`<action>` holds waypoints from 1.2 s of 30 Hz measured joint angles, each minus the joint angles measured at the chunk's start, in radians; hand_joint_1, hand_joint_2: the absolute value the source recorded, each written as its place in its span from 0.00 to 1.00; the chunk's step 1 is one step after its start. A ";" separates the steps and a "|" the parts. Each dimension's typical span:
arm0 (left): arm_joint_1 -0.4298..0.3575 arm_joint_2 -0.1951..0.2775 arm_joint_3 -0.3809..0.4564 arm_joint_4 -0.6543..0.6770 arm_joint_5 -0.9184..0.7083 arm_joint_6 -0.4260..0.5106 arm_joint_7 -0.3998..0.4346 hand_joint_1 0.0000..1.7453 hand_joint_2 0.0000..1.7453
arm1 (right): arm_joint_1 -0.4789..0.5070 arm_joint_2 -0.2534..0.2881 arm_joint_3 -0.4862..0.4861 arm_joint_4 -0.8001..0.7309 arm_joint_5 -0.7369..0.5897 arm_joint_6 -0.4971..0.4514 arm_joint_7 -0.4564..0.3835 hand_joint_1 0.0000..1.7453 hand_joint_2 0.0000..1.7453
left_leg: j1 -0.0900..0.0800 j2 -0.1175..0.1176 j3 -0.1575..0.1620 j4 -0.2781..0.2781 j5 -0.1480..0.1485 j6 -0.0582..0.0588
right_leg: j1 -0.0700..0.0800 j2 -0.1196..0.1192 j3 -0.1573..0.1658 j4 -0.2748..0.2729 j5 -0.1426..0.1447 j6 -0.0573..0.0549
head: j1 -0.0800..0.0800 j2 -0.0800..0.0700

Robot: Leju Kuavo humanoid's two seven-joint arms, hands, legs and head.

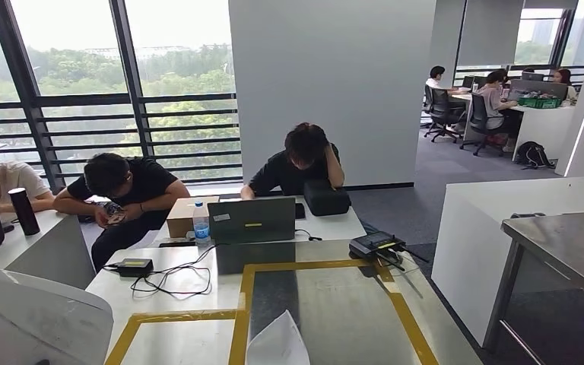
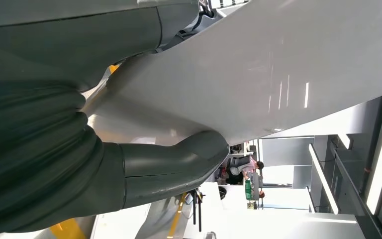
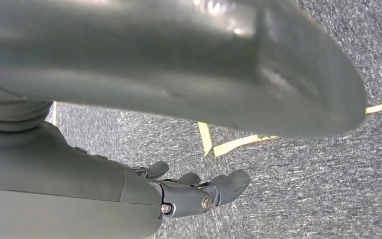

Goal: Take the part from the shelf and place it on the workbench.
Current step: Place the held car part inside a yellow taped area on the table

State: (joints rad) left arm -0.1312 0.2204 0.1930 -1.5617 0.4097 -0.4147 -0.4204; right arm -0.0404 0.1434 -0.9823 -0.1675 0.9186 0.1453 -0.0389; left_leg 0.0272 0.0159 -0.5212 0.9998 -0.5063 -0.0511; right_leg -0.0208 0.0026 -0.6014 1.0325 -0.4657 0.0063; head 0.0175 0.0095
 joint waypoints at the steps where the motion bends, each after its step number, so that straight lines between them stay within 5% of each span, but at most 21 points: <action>1: 0.002 -0.001 0.000 -0.001 0.000 0.000 0.000 1.00 1.00 | 0.000 0.000 0.000 0.000 0.000 0.000 0.000 0.00 0.00 | 0.000 0.000 0.000 0.000 0.000 0.000 | 0.000 0.000 0.001 -0.001 0.000 0.000 | 0.000 0.000; 13: 0.011 -0.012 0.007 -0.019 0.000 0.000 0.001 1.00 1.00 | 0.000 0.000 0.000 0.000 0.001 0.000 0.000 0.00 0.00 | -0.001 0.000 -0.002 0.003 -0.004 0.005 | -0.003 0.000 0.005 -0.006 0.002 0.003 | 0.000 0.000; 17: 0.014 -0.010 0.014 -0.032 0.000 0.000 0.001 1.00 1.00 | -0.001 0.001 0.000 0.000 0.002 0.000 0.003 0.00 0.00 | 0.003 0.004 0.036 -0.054 0.019 0.034 | -0.004 -0.001 0.015 -0.016 0.003 0.019 | -0.002 0.000; 19: 0.014 -0.011 0.018 -0.036 0.000 0.000 0.003 1.00 1.00 | -0.001 -0.001 0.000 0.000 0.003 0.000 0.003 0.00 0.00 | 0.012 0.007 0.058 -0.084 0.032 0.037 | -0.004 0.001 -0.024 0.068 -0.038 0.023 | 0.001 0.000; 21: 0.019 -0.014 0.020 -0.036 0.000 0.001 0.006 1.00 1.00 | -0.001 -0.001 0.000 0.000 0.003 0.000 0.003 0.00 0.00 | 0.016 0.007 0.060 -0.085 0.029 0.032 | -0.010 0.001 -0.088 0.186 -0.081 0.032 | 0.003 0.000; 22: 0.022 -0.016 0.021 -0.036 0.000 0.001 0.006 1.00 1.00 | 0.000 -0.001 0.000 0.000 0.003 0.000 0.003 0.00 0.00 | 0.020 0.007 0.061 -0.082 0.026 0.027 | -0.015 0.001 -0.107 0.212 -0.082 0.038 | 0.003 0.000; 23: 0.023 -0.017 0.023 -0.035 0.000 0.001 0.007 1.00 1.00 | 0.001 -0.002 0.000 0.000 0.003 0.000 0.003 0.00 0.00 | 0.026 0.006 0.062 -0.077 0.020 0.020 | -0.020 0.000 -0.107 0.201 -0.063 0.045 | 0.003 0.000; 26: 0.023 -0.017 0.027 -0.035 0.000 0.000 0.009 1.00 1.00 | 0.000 0.000 0.000 0.000 0.004 0.000 0.000 0.00 0.00 | 0.047 0.003 0.060 -0.043 -0.010 -0.016 | -0.035 -0.001 -0.036 0.044 0.014 0.070 | 0.005 0.000; 27: 0.023 -0.016 0.028 -0.035 0.000 0.000 0.009 1.00 1.00 | -0.001 0.002 0.000 0.000 0.004 0.000 0.000 0.00 0.00 | 0.049 0.002 0.055 -0.030 -0.021 -0.028 | -0.035 0.001 -0.022 0.017 0.016 0.066 | 0.005 0.000; 29: 0.022 -0.014 0.029 -0.036 0.000 0.000 0.008 1.00 1.00 | -0.001 0.004 0.000 0.001 0.005 0.001 -0.001 0.00 0.00 | 0.046 0.000 0.049 -0.020 -0.033 -0.043 | -0.031 0.007 -0.023 0.025 -0.005 0.036 | 0.004 0.000; 32: 0.019 -0.013 0.030 -0.036 0.000 0.001 0.008 1.00 1.00 | 0.000 0.001 0.000 -0.001 0.006 0.001 -0.001 0.00 0.00 | 0.050 -0.001 0.056 -0.011 -0.045 -0.046 | -0.026 0.007 -0.021 0.036 -0.020 0.001 | -0.002 0.000; 34: 0.017 -0.012 0.030 -0.035 0.000 0.000 0.008 1.00 1.00 | -0.001 0.001 0.000 -0.002 0.006 0.001 -0.001 0.00 0.00 | 0.043 -0.003 0.006 0.085 -0.085 -0.036 | -0.021 0.008 -0.012 0.033 -0.025 -0.012 | -0.005 0.000; 36: 0.017 -0.011 0.031 -0.031 0.000 0.000 0.010 1.00 1.00 | -0.001 0.001 0.000 -0.002 0.006 0.001 -0.001 0.00 0.00 | 0.028 -0.005 -0.091 0.241 -0.134 -0.022 | -0.013 0.008 -0.005 0.031 -0.031 -0.021 | -0.006 0.000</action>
State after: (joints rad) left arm -0.1144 0.2091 0.2235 -1.5932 0.4097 -0.4143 -0.4108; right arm -0.0418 0.1446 -0.9827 -0.1690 0.9247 0.1459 -0.0400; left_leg 0.0551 0.0111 -0.6123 1.2412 -0.6399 -0.0732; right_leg -0.0341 0.0107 -0.6062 1.0639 -0.4968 -0.0143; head 0.0118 0.0095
